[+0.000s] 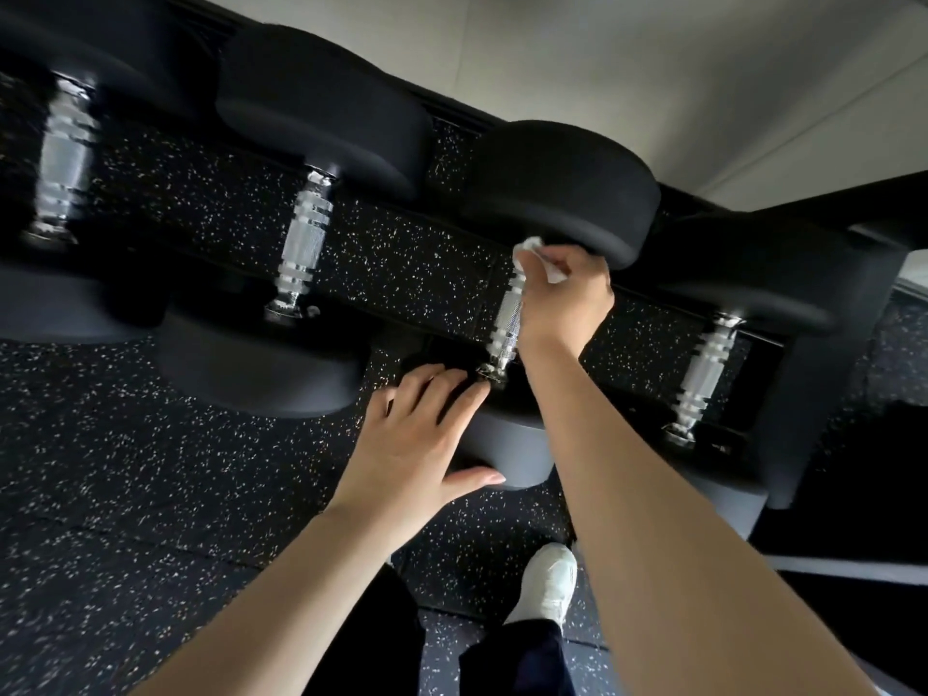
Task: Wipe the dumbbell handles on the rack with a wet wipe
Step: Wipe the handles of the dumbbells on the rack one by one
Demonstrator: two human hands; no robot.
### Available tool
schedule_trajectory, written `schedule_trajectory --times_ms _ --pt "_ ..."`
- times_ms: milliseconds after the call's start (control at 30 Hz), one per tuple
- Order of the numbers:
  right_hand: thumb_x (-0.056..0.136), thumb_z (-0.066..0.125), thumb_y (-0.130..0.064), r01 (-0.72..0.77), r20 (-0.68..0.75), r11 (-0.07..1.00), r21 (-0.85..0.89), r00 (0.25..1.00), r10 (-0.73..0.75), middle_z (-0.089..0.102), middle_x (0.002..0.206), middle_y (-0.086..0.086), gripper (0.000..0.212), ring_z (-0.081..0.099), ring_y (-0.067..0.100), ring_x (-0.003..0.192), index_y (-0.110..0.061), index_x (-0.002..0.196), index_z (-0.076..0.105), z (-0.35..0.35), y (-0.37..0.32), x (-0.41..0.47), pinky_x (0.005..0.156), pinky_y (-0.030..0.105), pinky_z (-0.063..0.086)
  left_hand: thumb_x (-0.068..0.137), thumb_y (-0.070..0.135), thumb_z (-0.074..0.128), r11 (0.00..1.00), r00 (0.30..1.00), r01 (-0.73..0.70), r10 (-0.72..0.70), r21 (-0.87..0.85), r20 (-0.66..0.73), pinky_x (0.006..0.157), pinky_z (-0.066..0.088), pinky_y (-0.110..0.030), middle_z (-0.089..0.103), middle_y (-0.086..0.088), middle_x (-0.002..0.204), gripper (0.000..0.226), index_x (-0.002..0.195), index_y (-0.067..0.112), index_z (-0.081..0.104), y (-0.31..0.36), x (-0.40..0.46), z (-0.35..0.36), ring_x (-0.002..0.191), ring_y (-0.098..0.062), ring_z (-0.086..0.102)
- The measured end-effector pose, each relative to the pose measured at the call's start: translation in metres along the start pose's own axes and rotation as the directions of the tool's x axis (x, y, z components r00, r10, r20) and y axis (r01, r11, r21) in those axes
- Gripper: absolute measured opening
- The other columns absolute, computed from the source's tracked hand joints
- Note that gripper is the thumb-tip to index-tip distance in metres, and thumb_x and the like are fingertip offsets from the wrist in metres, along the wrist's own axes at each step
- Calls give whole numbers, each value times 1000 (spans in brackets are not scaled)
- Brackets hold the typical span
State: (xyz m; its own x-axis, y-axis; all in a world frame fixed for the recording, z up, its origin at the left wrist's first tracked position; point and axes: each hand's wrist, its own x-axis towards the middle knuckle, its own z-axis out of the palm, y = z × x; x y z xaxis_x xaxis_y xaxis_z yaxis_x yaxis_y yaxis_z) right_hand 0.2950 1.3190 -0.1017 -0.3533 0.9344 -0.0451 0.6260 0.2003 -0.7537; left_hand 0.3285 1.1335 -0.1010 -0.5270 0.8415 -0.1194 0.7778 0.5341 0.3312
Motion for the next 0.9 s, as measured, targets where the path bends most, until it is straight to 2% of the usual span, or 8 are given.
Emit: schedule_trajectory --times_ms 67,167,267,400,567,667,800,900 --pt "77 75 -21 -2 38 1000 -28 999 3 65 96 7 13 53 11 78 -10 84 71 -1 1 3 66 7 33 78 72 37 1000 1000 -11 11 6 -3 87 42 -42 55 -3 128 77 132 19 48 -1 0 0 120 -26 48" --pt "77 75 -23 -15 139 998 -67 990 24 67 93 7 11 62 16 80 -14 81 69 -7 6 2 73 24 48 78 72 37 1000 1000 -14 14 9 -4 86 43 -43 55 -4 127 76 132 19 45 -2 1 0 120 -26 48" --pt "78 74 -20 11 257 994 -109 966 18 68 93 5 10 61 12 77 -13 82 69 -16 15 -10 71 19 45 78 72 38 1000 1000 -8 8 9 1 87 43 -43 54 -4 128 76 132 19 47 -1 0 0 121 -26 47" --pt "76 76 -17 59 389 984 -170 921 12 69 91 2 10 60 11 78 -10 82 69 -27 26 -29 73 19 47 79 72 38 1000 1000 7 -7 15 6 88 41 -43 54 -4 129 76 132 18 51 0 0 0 123 -27 48" --pt "76 76 -23 22 538 968 -252 835 121 67 83 -1 11 57 8 74 -14 75 70 -39 35 -35 55 8 39 79 71 39 1000 1000 14 -14 3 9 88 42 -44 54 -5 129 76 131 18 52 1 0 1 123 -28 48" --pt "75 77 -24 9 578 966 -260 802 148 68 81 -1 11 59 8 74 -15 75 71 -44 38 -34 59 3 41 78 71 38 1000 1000 23 -23 -4 19 88 43 -44 54 -4 129 76 131 18 52 2 0 -1 124 -28 48" --pt "76 77 -22 -26 610 966 -256 771 183 70 83 -3 10 64 9 81 -21 71 68 -51 42 -30 80 17 50 79 71 37 1000 999 25 -24 -3 45 89 44 -44 53 -4 131 77 133 18 51 2 0 -2 125 -27 46" --pt "74 78 -21 -114 578 959 -260 777 249 70 83 0 15 65 13 82 -25 67 66 -51 42 -31 79 24 52 79 71 37 1000 998 29 -29 2 48 88 43 -43 53 -4 131 77 133 18 51 2 0 -2 125 -27 46"
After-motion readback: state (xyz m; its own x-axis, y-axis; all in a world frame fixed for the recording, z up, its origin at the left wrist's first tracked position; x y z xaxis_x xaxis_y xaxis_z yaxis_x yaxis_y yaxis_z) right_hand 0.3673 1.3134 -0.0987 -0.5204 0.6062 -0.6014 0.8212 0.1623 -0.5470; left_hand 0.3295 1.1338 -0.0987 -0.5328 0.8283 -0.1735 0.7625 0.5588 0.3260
